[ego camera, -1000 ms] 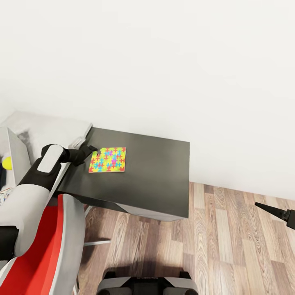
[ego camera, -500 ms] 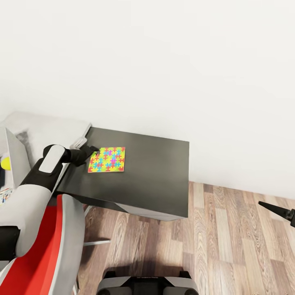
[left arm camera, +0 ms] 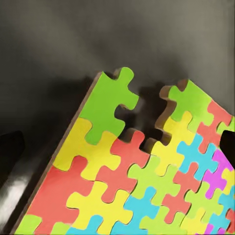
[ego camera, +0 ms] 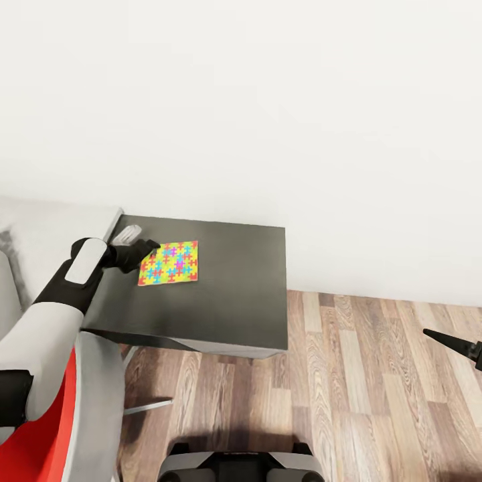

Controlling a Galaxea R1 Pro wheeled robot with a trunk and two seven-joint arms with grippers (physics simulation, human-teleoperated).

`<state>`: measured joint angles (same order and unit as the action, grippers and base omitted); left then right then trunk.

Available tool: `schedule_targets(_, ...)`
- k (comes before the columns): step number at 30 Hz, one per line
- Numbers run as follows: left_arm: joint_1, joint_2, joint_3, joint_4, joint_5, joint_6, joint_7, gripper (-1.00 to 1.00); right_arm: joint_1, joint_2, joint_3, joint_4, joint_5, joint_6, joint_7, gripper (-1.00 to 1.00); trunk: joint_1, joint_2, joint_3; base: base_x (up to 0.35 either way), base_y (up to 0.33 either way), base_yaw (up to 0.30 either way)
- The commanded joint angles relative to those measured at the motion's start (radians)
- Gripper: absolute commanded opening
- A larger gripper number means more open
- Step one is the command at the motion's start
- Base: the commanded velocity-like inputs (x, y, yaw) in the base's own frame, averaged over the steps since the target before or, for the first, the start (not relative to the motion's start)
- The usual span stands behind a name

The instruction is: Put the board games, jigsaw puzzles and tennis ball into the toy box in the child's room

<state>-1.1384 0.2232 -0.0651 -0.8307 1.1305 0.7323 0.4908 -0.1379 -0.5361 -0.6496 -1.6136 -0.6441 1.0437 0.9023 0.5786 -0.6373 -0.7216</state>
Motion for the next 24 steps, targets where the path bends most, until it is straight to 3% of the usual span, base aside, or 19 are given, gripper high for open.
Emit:
schedule_targets(1, 0.001, 0.001, -0.004, -0.001, 0.036, -0.005, 0.009, 1.0, -0.001, 0.0, -0.001, 0.0, 0.004, 0.003, 0.006, 1.0, 0.002, -0.001, -0.001, 0.0, 0.0, -0.253)
schedule_targets(10, 0.003, 0.0, -0.004, -0.001, 0.039, -0.008, 0.009, 1.0, -0.001, 0.0, -0.001, 0.0, 0.004, 0.003, 0.006, 1.0, 0.002, -0.001, -0.001, 0.0, 0.0, -0.18)
schedule_targets(24, 0.011, -0.001, -0.006, -0.001, 0.04, -0.008, 0.009, 1.0, -0.002, 0.001, -0.001, 0.0, 0.004, 0.003, 0.005, 1.0, 0.002, -0.001, -0.001, 0.0, 0.0, -0.028)
